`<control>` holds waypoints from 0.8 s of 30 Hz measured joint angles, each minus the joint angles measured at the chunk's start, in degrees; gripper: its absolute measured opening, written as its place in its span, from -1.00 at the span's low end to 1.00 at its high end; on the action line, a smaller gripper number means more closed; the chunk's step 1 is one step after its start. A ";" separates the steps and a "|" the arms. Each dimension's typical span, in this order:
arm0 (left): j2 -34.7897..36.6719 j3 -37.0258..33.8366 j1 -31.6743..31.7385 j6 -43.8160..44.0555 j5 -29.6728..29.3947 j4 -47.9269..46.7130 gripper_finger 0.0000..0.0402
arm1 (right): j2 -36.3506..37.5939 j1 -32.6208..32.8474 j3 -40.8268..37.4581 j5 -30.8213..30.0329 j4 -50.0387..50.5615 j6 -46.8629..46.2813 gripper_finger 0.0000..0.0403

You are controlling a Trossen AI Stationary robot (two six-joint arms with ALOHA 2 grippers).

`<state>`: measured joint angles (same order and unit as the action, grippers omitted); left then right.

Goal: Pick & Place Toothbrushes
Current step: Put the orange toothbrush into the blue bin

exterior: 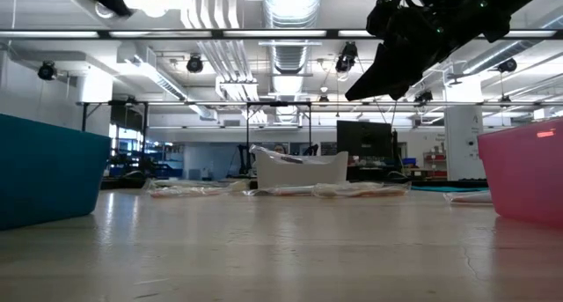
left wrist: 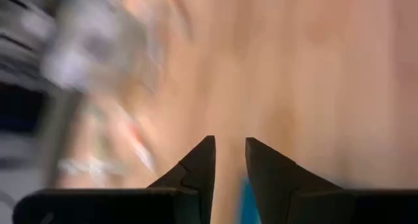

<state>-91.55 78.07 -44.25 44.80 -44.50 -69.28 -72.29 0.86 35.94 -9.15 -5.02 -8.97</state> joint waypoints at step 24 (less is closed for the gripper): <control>0.00 0.28 13.91 0.73 -25.90 4.99 -0.60 | -0.04 -0.02 -2.37 0.00 -0.95 -0.04 -0.96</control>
<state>-91.55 78.35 -30.34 45.52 -70.40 -64.29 -72.34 0.84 33.57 -9.15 -5.97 -9.02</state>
